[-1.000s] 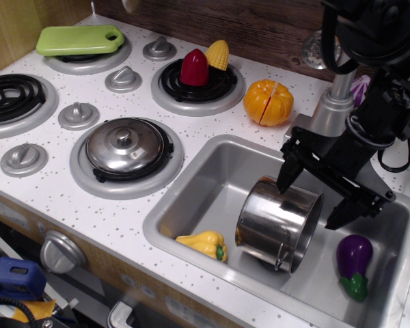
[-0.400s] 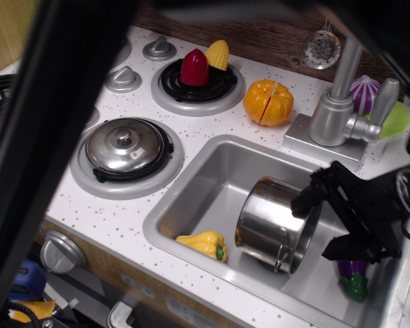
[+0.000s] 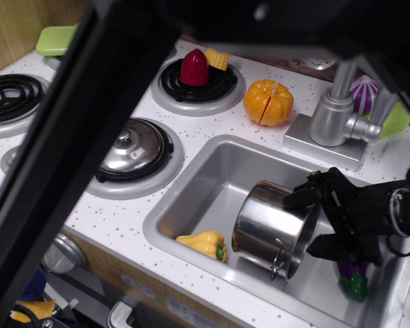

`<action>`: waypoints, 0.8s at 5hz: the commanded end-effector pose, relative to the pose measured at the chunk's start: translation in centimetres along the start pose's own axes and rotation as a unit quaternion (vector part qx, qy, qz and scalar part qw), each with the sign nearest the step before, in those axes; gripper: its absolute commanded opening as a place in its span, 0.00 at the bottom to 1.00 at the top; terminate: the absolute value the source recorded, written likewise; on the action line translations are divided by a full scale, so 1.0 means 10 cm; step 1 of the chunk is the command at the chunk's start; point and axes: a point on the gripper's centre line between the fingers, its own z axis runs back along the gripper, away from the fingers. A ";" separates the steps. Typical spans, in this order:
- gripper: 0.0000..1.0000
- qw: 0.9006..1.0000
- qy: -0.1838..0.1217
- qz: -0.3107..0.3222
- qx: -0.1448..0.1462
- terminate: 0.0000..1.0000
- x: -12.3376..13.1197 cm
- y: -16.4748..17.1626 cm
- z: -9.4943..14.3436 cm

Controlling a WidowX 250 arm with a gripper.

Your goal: Flip pot upright in sink

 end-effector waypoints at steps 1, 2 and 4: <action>1.00 1.000 -0.020 -0.011 -0.001 0.00 0.00 0.21 0.03; 0.00 0.999 -0.034 -0.013 -0.002 0.00 -0.07 0.32 -0.05; 0.00 0.998 -0.051 0.011 -0.039 0.00 -0.08 0.34 -0.09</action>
